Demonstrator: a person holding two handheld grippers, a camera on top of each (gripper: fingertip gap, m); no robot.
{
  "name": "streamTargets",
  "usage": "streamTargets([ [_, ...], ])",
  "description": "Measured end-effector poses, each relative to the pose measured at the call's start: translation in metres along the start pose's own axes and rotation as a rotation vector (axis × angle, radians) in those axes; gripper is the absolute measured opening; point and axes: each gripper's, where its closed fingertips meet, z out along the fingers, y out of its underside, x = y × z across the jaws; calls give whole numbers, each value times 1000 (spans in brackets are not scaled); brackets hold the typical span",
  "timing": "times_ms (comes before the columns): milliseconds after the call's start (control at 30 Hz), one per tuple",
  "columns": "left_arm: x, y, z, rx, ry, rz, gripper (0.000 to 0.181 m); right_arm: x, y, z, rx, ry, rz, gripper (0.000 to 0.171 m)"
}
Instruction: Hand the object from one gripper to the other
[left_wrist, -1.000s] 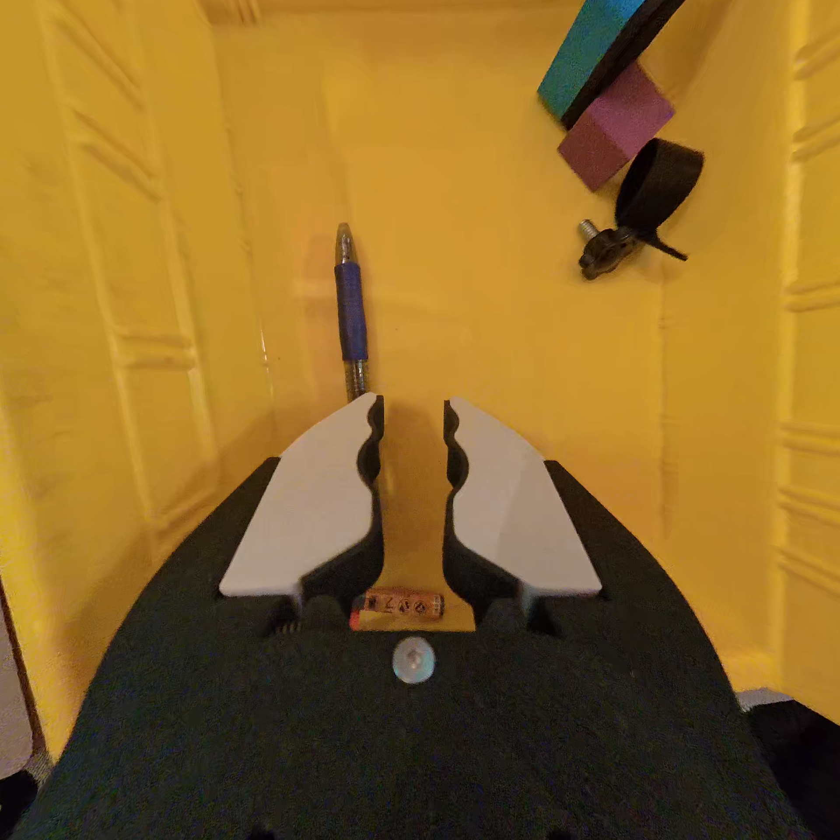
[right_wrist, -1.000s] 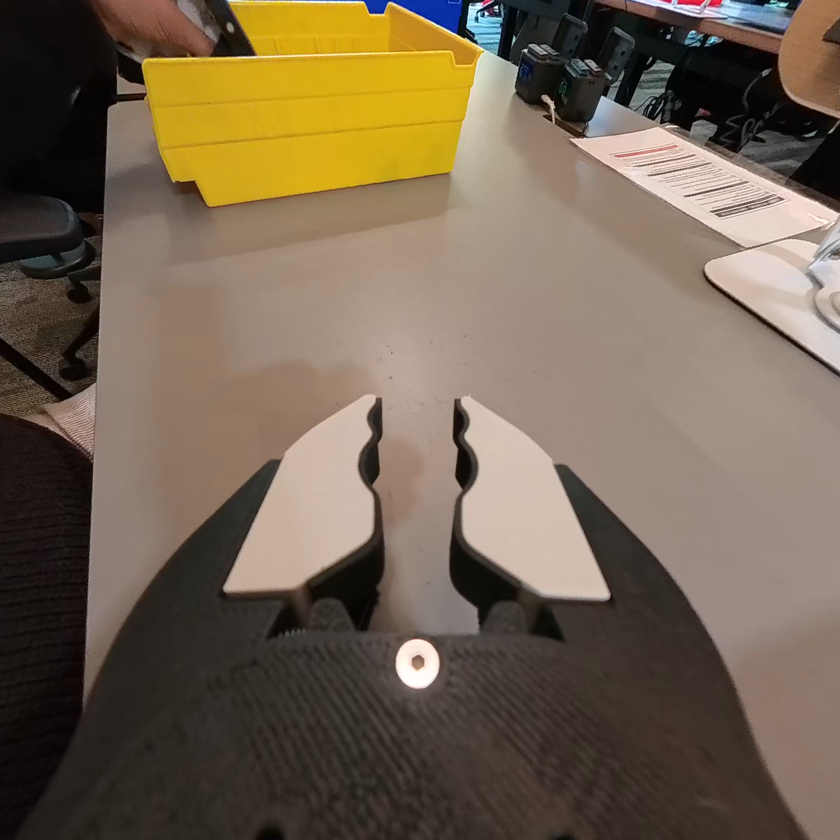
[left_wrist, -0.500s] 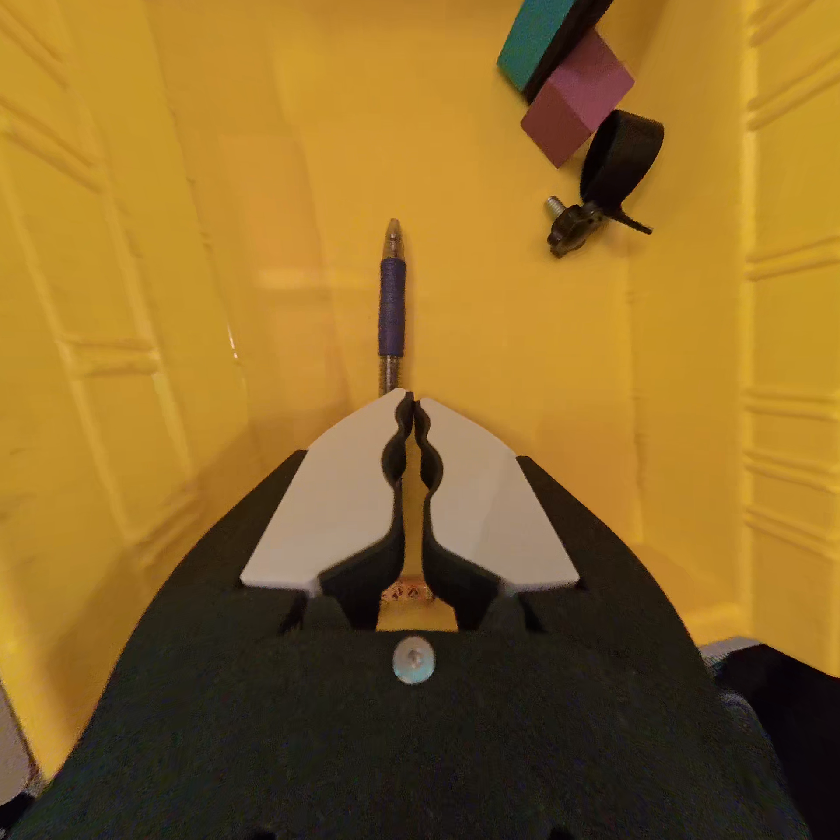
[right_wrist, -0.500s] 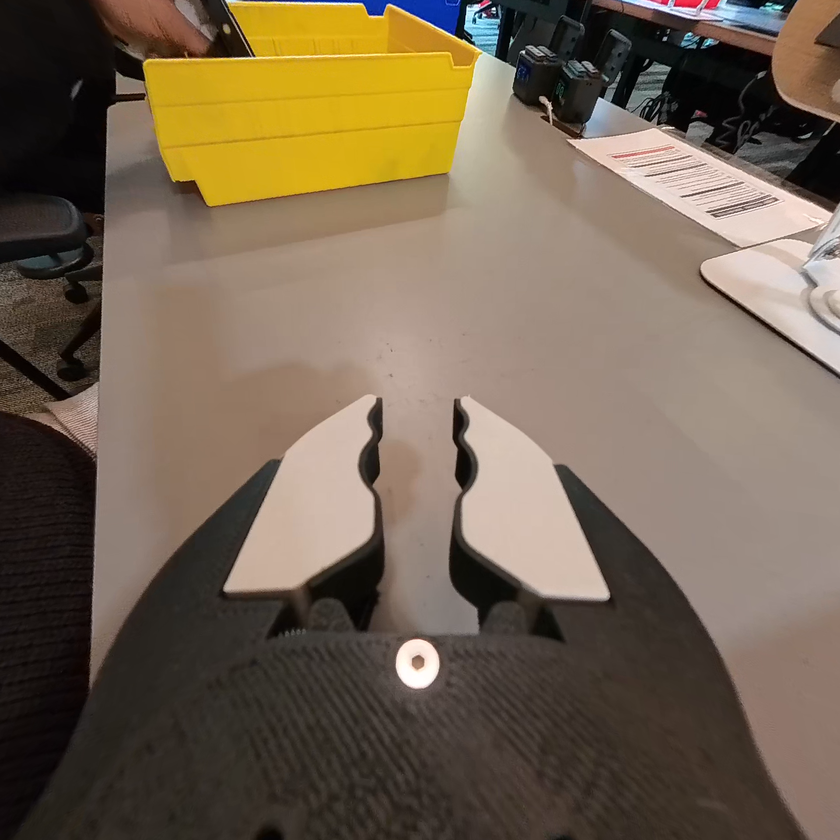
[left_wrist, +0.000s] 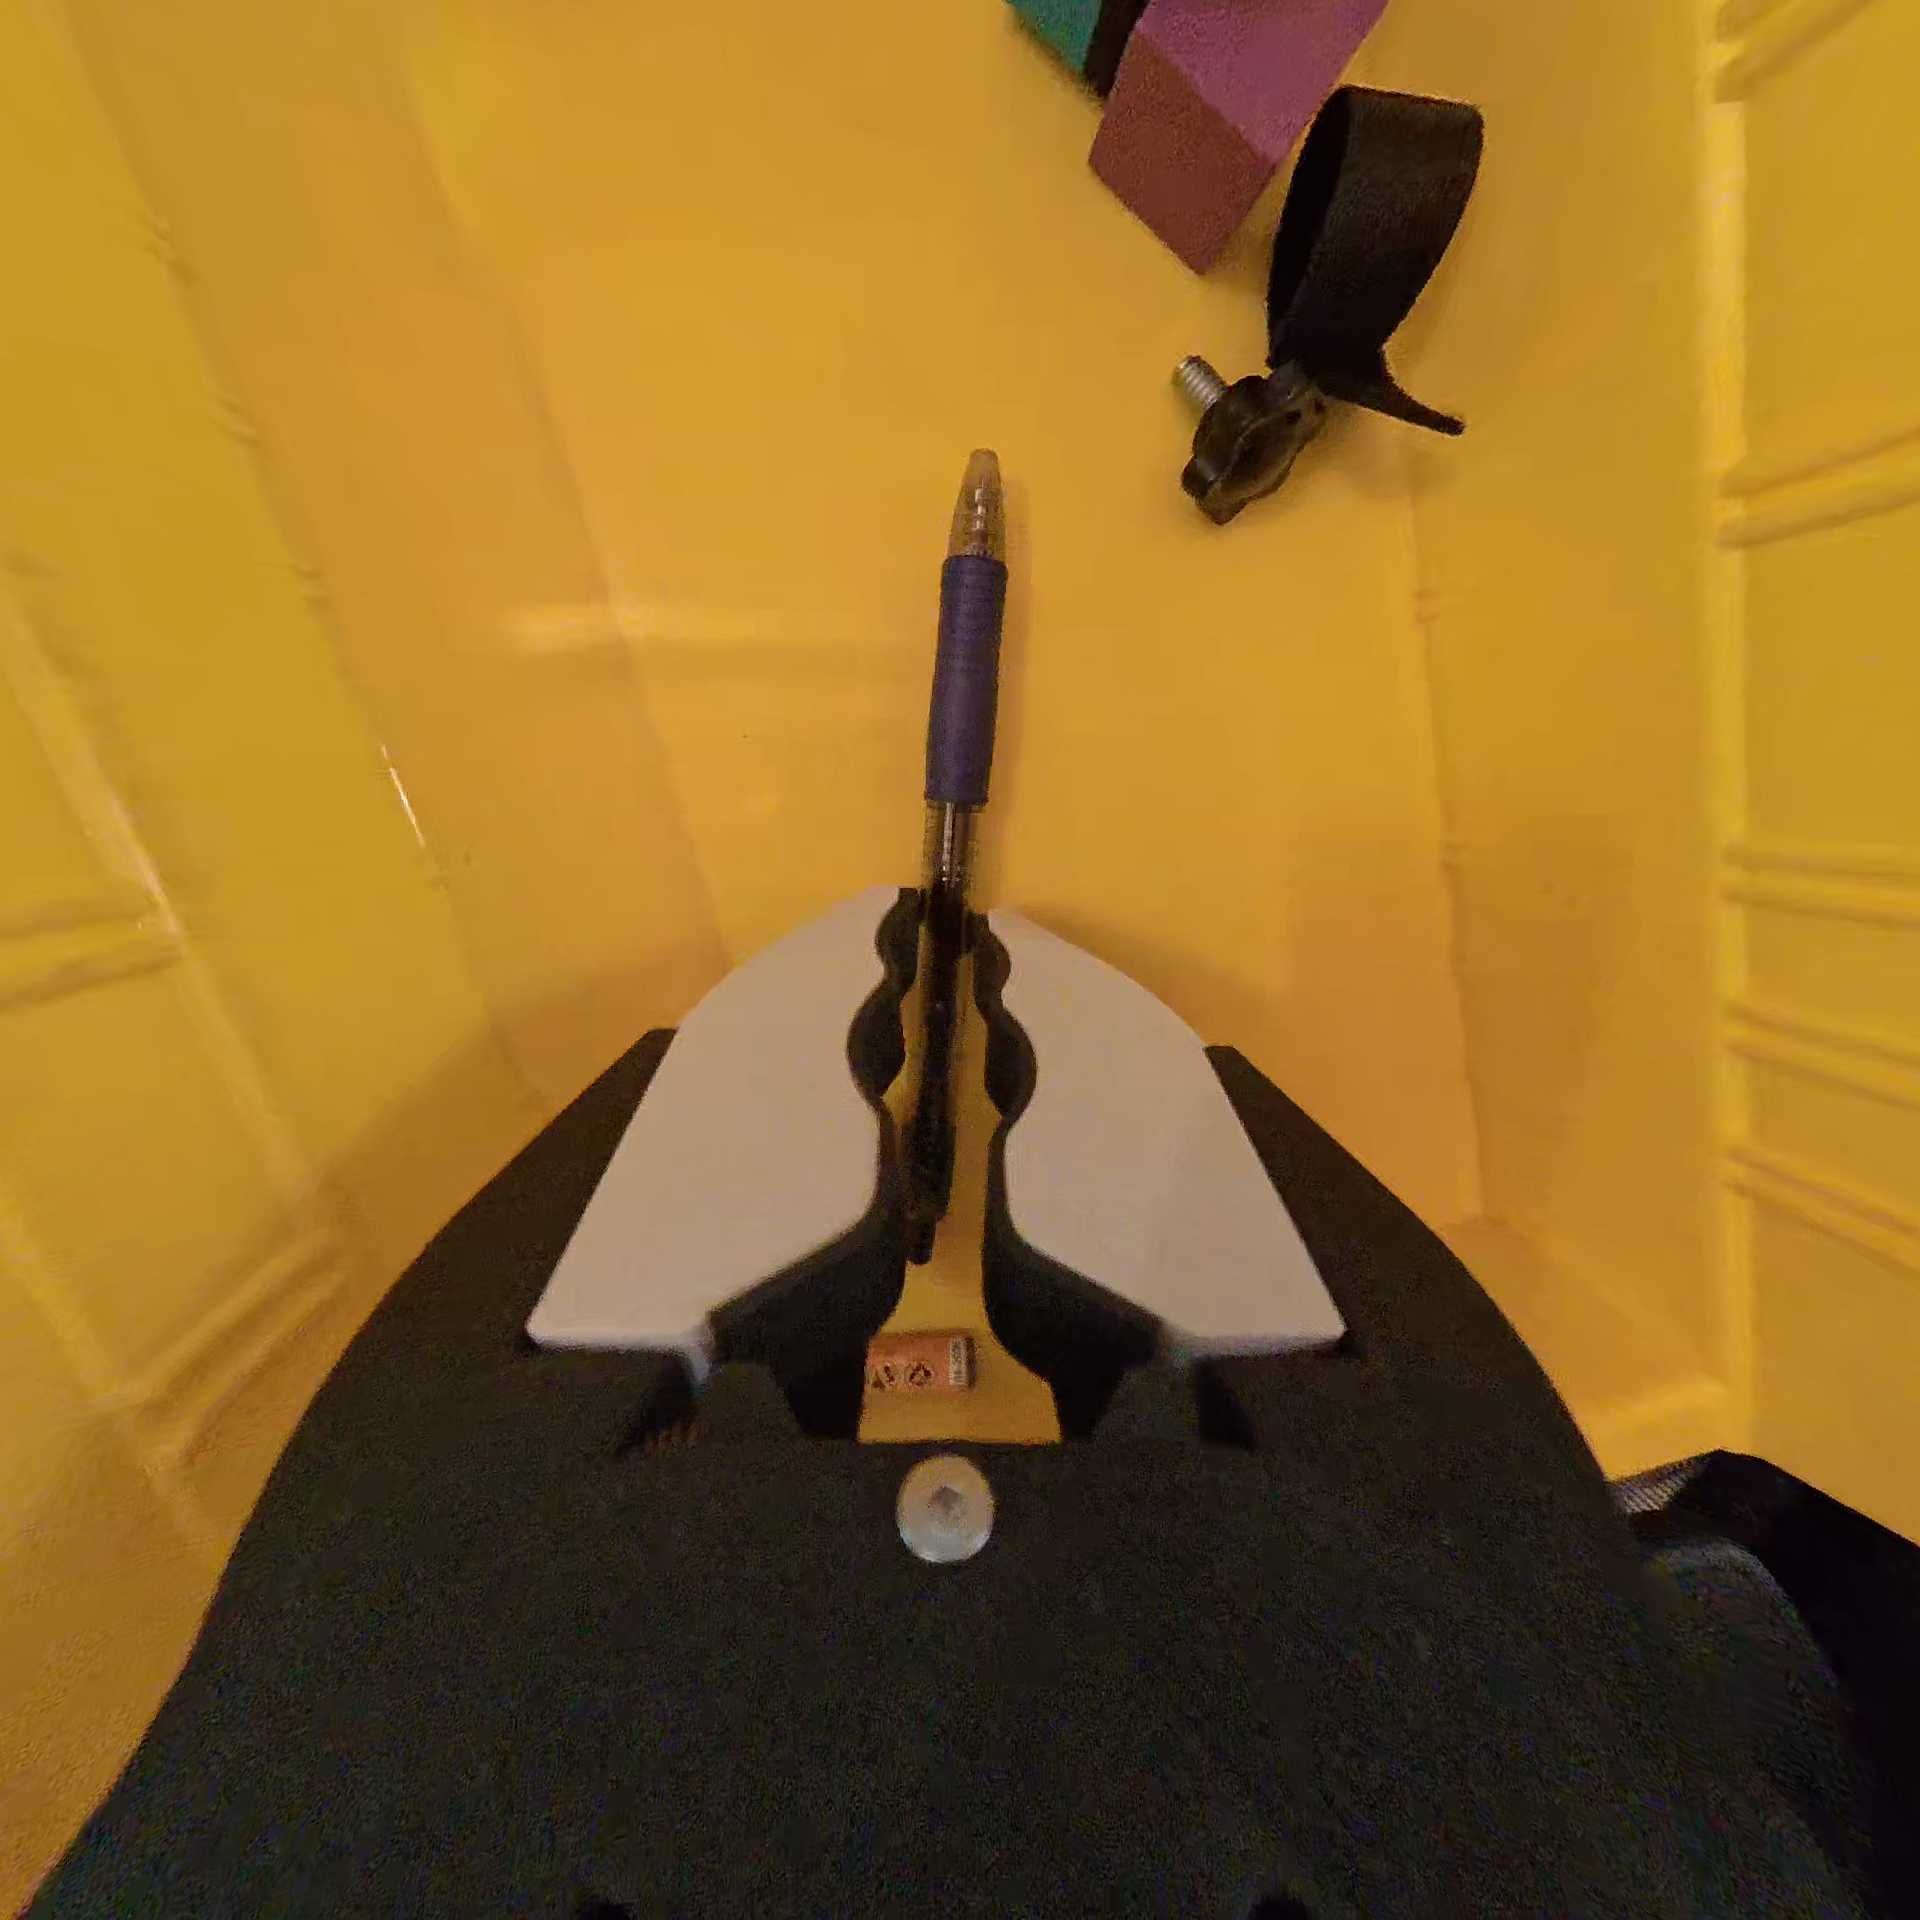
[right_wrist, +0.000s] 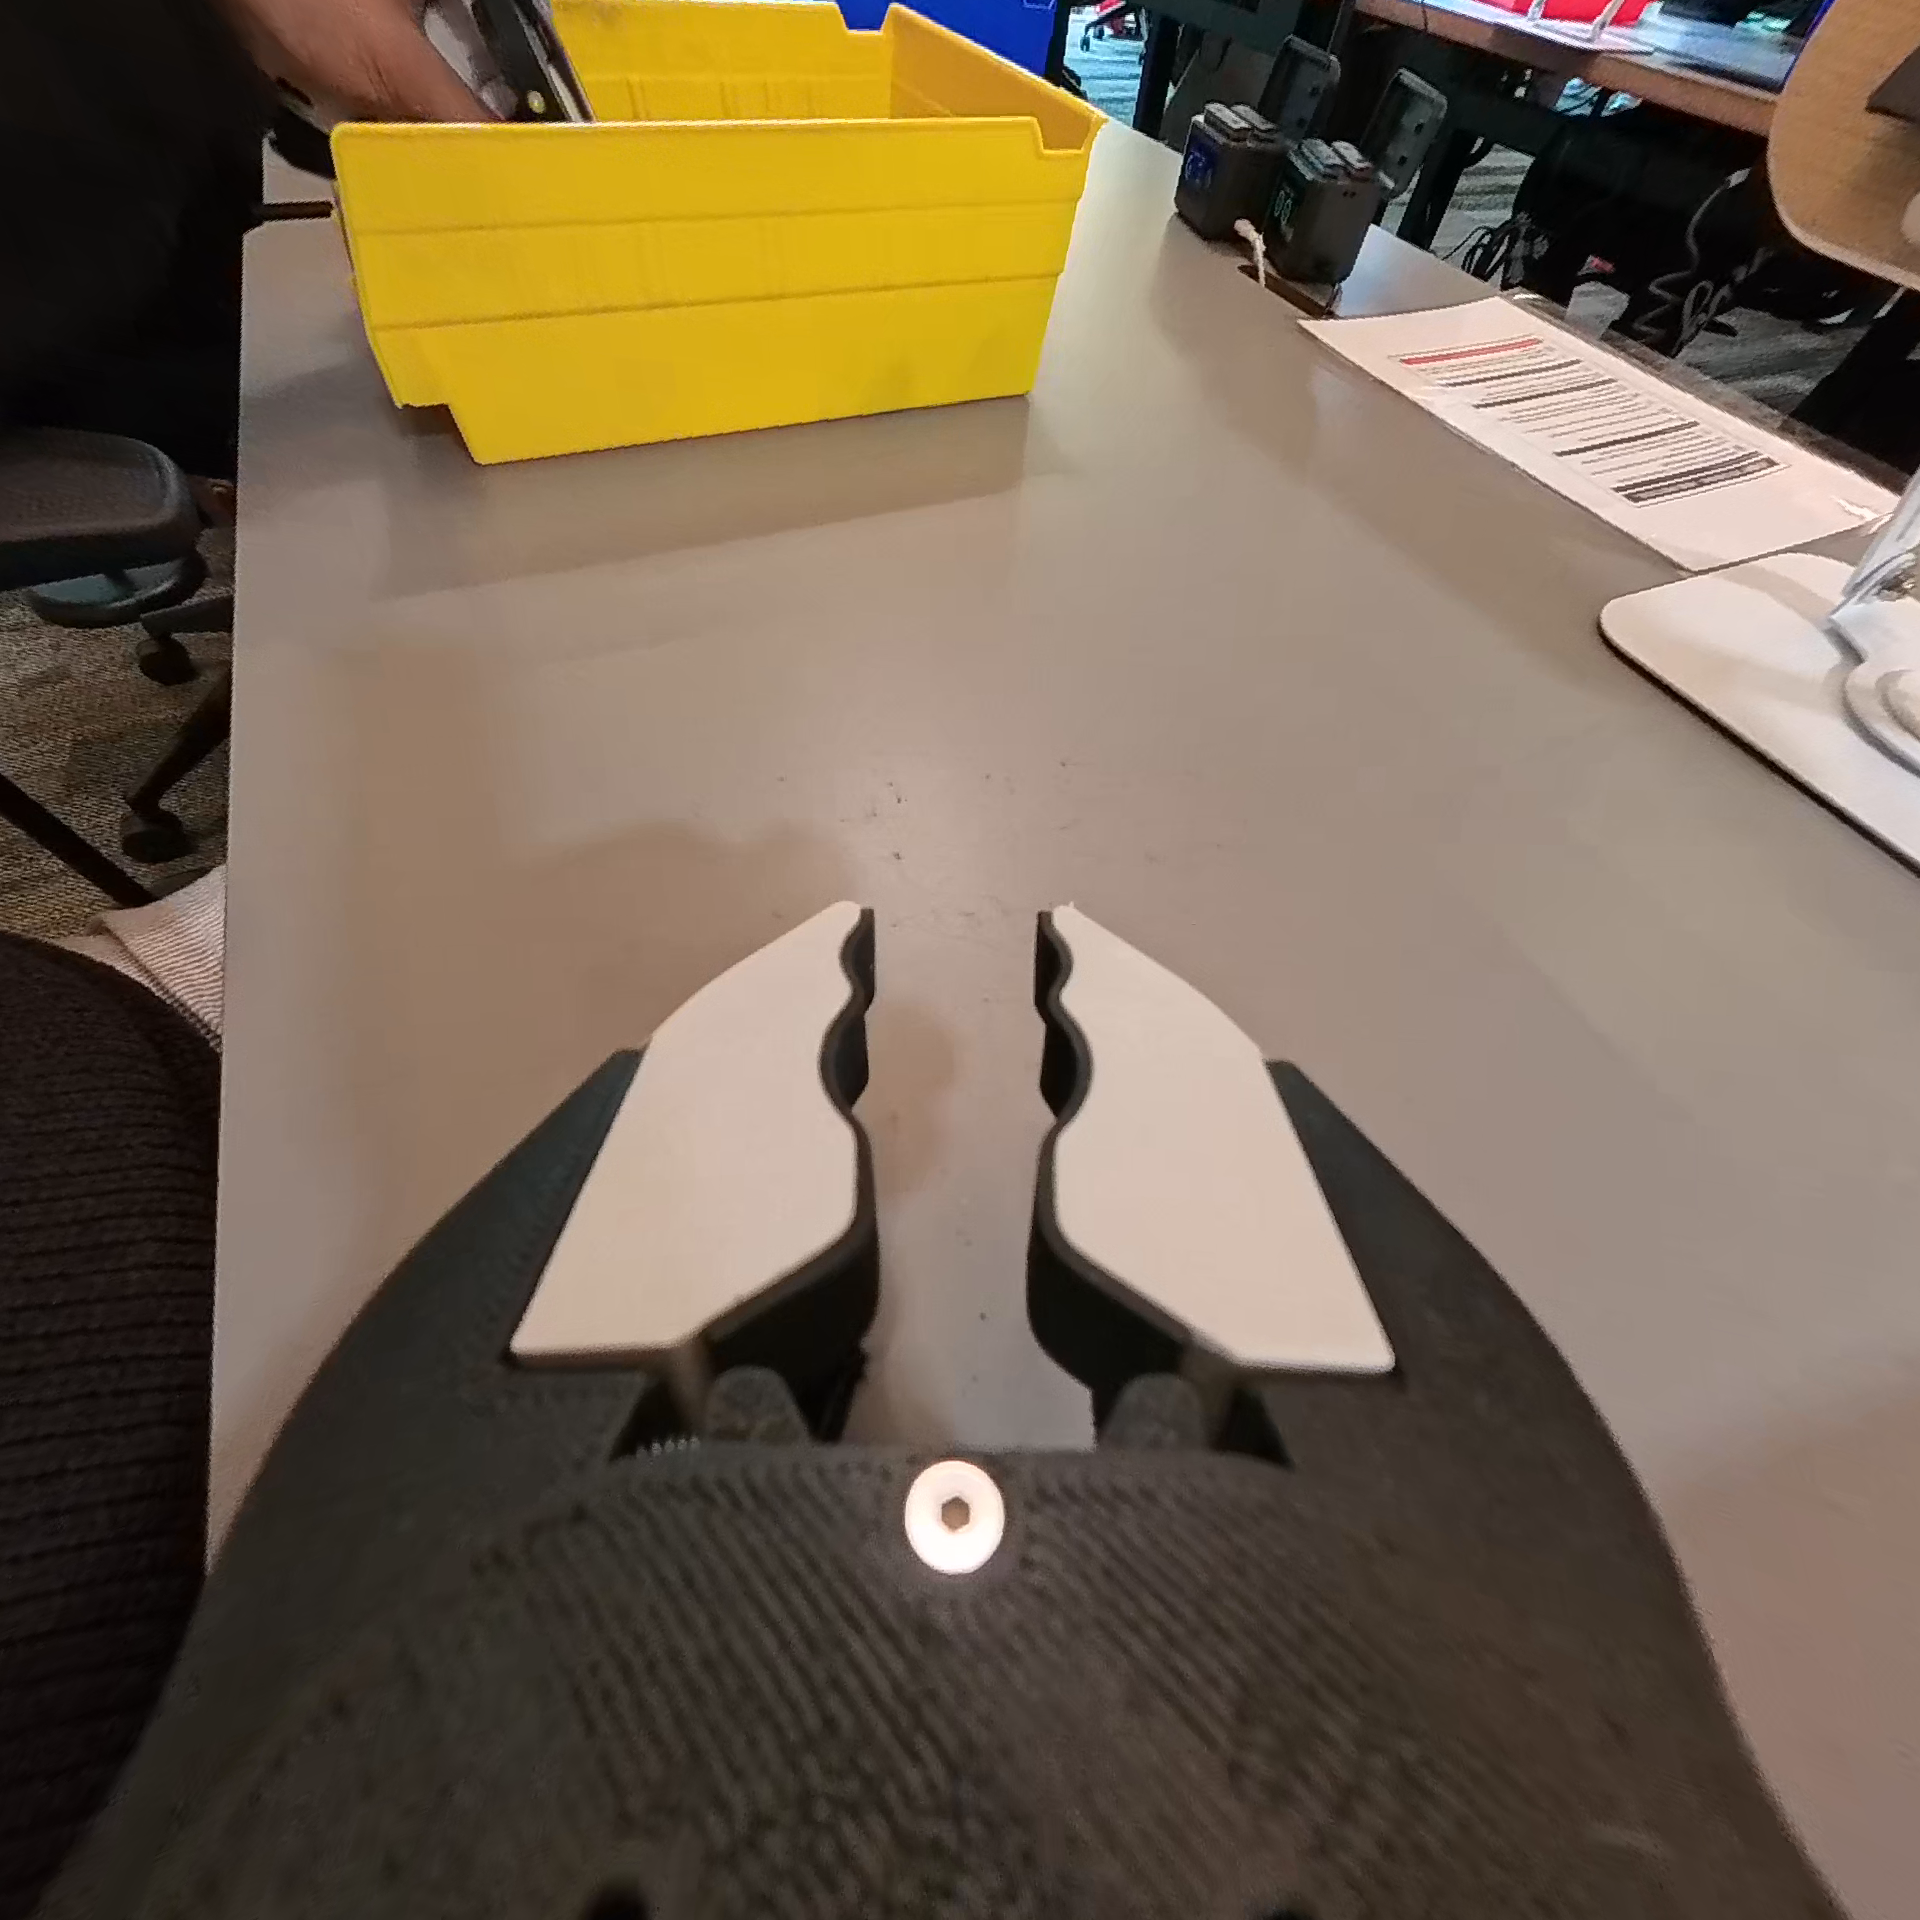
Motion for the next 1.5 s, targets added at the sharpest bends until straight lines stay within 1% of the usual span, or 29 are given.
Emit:
streamTargets([
  [67, 3, -6, -5, 28, -12, 25, 12, 0, 0, 0, -1, 0, 1, 30],
  [133, 2, -21, -19, 117, -39, 27, 12, 1, 0, 0, 1, 1, 3, 30],
  [233, 19, -52, -53, 345, 20, 45, 12, 1, 1, 0, -2, 1, 7, 30],
  [333, 60, -85, -101, 639, 202, 100, 11, 1, 1, 2, -4, 2, 7, 30],
  [400, 99, -99, -135, 810, 375, 174, 11, 1, 1, 2, -7, 3, 4, 30],
  [500, 170, -107, -182, 957, 670, 214, 12, 0, 0, 2, -1, 6, -8, 30],
  [533, 197, -107, -193, 990, 770, 242, 11, -1, -2, 1, 9, 0, -9, 30],
  [567, 222, -107, -197, 996, 853, 262, 11, -3, -5, 0, 26, -10, -7, 30],
  [633, 269, -105, -185, 958, 976, 306, 11, -8, -15, -4, 86, -47, 12, 31],
  [733, 331, -93, -147, 883, 1151, 331, 11, -11, -34, -18, 208, -109, 75, 28],
  [800, 362, -83, -127, 836, 1330, 262, 11, -9, -45, -30, 283, -143, 127, 18],
  [833, 372, -78, -118, 810, 1413, 211, 10, -7, -49, -36, 315, -151, 158, 16],
  [900, 388, -70, -95, 730, 1495, 121, 10, -1, -54, -46, 367, -161, 220, 16],
  [967, 400, -61, -74, 658, 1486, 118, 10, 3, -56, -51, 393, -176, 281, 18],
  [1033, 412, -52, -62, 616, 1460, 199, 10, 4, -58, -55, 420, -198, 335, 22],
  [1133, 425, -46, -54, 629, 1398, 382, 11, 3, -61, -59, 472, -229, 414, 25],
  [1233, 430, -49, -48, 680, 1355, 537, 11, 11, -70, -63, 541, -240, 461, 28],
  [1300, 429, -57, -47, 701, 1372, 537, 11, 23, -75, -66, 589, -223, 487, 29],
  [1400, 429, -72, -50, 690, 1474, 419, 11, 36, -78, -77, 636, -190, 545, 34],
  [1500, 435, -71, -47, 634, 1529, 386, 11, 38, -64, -88, 612, -100, 490, 34],
])
